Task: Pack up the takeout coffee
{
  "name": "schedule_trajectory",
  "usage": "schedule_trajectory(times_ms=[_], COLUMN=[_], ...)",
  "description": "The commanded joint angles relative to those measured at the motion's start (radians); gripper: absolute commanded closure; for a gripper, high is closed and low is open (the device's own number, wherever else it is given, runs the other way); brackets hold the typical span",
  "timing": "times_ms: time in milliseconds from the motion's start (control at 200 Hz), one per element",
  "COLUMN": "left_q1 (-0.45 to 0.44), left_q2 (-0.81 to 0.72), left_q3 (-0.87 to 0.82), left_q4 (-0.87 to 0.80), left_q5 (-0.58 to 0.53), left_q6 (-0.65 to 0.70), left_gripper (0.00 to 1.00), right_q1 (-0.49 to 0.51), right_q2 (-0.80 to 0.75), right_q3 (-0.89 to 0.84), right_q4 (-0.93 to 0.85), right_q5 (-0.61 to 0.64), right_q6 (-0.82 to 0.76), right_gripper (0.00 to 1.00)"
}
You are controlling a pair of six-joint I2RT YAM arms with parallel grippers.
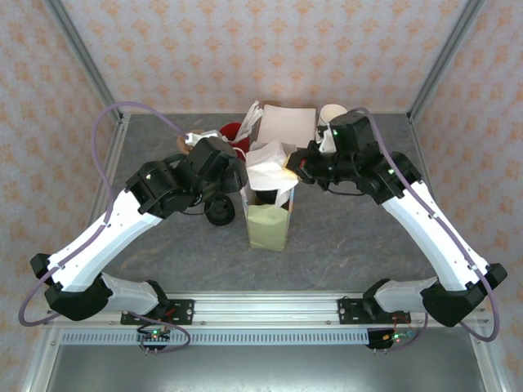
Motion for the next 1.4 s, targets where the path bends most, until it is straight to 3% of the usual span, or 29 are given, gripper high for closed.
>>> schedule_trajectory(times_ms=[0, 836, 1396], left_q1=[0.012, 0.014, 0.014], left_q2=[-0.022, -0.019, -0.025], left_q3=[0.015, 0.015, -0.009], left_q4=[0.0, 0.004, 0.017], left_q5=[-0.035, -0.026, -0.023], left_q6=[0.001, 0.004, 0.004], left_gripper=[0.38, 0.37, 0.37], right_q1=[0.004, 0.047, 0.09], right_q2=[-0.012, 0.105, 0.159], right_q3=[-0.004, 0.106, 0.057], right_q4=[-0.051, -0.117, -0.087], right_q5=[0.062, 0.198, 0.245], right_q6=[-0.049, -0.12, -0.183], right_gripper=[1.0, 1.0, 1.0])
